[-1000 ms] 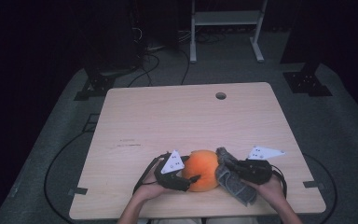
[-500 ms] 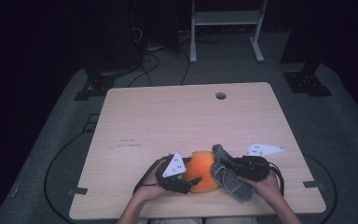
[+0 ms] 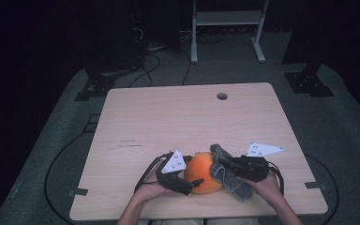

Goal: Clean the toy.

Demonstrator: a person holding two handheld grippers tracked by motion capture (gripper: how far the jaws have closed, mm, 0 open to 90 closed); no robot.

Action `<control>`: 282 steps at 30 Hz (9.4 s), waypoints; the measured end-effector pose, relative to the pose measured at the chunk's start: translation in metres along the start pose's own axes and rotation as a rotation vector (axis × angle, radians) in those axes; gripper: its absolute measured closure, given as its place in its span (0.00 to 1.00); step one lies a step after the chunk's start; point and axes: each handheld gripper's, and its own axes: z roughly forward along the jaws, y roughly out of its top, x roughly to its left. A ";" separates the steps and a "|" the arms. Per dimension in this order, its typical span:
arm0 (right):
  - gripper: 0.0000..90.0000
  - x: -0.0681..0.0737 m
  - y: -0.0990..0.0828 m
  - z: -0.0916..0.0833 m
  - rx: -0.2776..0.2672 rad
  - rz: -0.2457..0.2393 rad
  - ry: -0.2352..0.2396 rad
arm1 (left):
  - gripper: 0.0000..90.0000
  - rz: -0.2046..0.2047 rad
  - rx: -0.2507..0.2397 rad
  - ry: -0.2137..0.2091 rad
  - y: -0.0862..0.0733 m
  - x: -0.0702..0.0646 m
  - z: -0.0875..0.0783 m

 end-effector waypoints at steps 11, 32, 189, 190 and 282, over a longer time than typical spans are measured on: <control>0.88 0.010 -0.004 -0.011 0.002 -0.007 -0.017 | 0.37 0.146 0.029 0.121 0.002 -0.019 0.013; 0.88 0.005 -0.013 -0.015 0.064 -0.035 -0.046 | 0.23 0.063 0.025 0.117 -0.002 -0.011 0.007; 0.88 0.015 0.008 -0.024 -0.039 -0.135 -0.076 | 0.45 0.084 0.002 0.066 0.006 -0.021 0.012; 0.88 0.018 0.012 -0.024 -0.054 -0.149 -0.053 | 0.45 0.112 0.010 0.064 0.006 -0.024 0.013; 0.89 0.000 0.007 -0.027 -0.023 -0.047 0.007 | 0.42 0.166 -0.006 0.002 0.003 -0.015 0.001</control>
